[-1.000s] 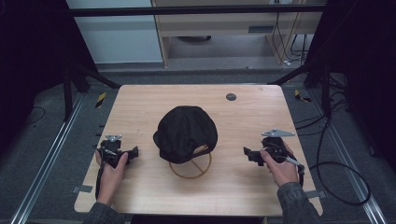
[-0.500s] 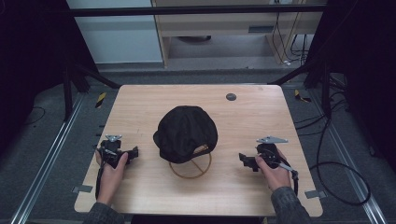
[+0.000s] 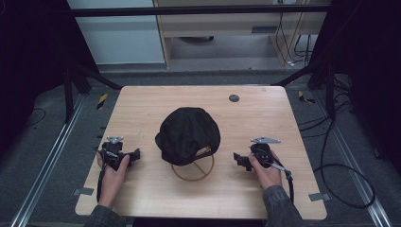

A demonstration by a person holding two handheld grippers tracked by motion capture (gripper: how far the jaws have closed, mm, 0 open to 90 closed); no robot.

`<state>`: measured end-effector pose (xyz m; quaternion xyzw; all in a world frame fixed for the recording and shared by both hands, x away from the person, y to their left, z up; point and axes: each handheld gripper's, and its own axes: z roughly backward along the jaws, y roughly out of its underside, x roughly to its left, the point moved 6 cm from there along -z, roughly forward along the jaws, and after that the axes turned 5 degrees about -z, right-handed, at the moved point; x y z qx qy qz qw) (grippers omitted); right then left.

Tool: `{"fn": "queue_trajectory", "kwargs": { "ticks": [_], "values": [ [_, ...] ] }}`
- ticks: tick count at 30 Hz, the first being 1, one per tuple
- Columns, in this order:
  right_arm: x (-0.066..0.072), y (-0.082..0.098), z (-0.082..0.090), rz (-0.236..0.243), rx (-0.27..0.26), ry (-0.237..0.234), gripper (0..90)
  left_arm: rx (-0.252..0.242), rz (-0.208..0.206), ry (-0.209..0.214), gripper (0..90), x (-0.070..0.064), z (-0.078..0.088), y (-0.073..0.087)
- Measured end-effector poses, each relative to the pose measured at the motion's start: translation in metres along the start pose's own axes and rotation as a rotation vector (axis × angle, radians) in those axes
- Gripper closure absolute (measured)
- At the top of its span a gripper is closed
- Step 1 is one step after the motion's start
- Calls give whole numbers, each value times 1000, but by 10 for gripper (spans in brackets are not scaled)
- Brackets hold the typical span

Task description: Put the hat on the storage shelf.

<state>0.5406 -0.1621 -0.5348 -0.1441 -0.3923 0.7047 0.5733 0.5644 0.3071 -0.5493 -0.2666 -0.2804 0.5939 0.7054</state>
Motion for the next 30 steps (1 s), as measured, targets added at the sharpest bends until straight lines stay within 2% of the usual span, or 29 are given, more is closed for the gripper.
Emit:
{"fn": "queue_trajectory", "kwargs": {
  "ticks": [6, 13, 20, 24, 30],
  "values": [
    [-3, -1, -10, -12, 2, 35, 127, 0, 0, 0, 0, 0, 0, 0],
    [-6, 0, -15, 2, -8, 78, 117, 0, 0, 0, 0, 0, 0, 0],
    [-4, 2, -19, 67, -21, 118, 96, 0, 0, 0, 0, 0, 0, 0],
    [-1, 4, -21, 111, -3, 157, 87, 0, 0, 0, 0, 0, 0, 0],
    [0, 6, -19, 110, 1, 155, 85, 0, 0, 0, 0, 0, 0, 0]
  ]
}}
